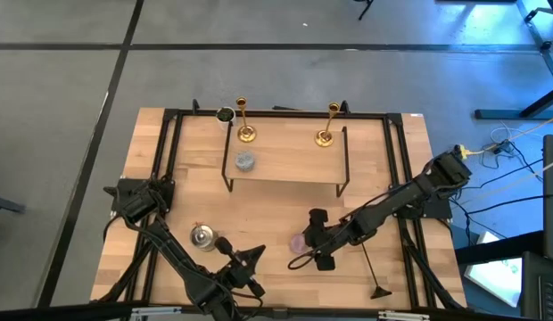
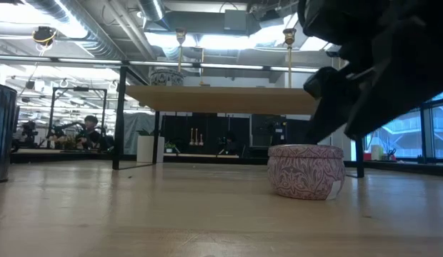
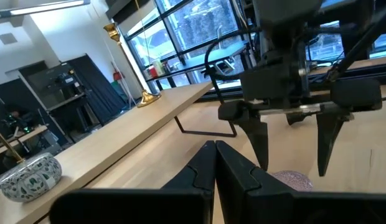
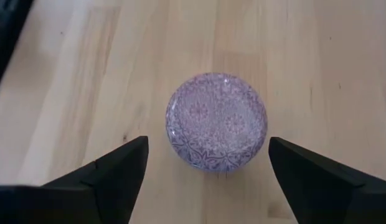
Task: Pick & Place candle stick holders
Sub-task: Put the pink scented candle on the shelf
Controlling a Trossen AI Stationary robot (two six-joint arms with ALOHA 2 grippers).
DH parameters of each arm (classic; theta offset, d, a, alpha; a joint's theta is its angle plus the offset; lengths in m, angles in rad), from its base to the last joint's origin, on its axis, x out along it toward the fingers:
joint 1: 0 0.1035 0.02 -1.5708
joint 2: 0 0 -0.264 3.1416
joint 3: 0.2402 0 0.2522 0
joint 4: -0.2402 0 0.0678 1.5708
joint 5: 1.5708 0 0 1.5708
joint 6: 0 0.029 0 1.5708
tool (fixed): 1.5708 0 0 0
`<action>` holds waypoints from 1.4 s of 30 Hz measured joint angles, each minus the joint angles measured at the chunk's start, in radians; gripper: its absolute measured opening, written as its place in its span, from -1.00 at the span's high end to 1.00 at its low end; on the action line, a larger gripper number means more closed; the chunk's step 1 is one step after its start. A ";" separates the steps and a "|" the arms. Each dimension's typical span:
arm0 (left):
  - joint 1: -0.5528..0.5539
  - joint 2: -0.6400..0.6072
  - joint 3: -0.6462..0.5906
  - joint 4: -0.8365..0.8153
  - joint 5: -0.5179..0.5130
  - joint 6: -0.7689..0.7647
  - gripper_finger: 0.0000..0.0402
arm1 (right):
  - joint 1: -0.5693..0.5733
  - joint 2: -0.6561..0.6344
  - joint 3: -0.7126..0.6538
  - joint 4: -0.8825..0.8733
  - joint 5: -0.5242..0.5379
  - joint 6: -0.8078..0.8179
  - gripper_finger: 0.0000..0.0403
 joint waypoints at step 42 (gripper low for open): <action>0.000 0.000 0.000 0.000 0.000 -0.015 0.97 | -0.013 0.111 -0.001 0.158 0.072 0.053 -0.67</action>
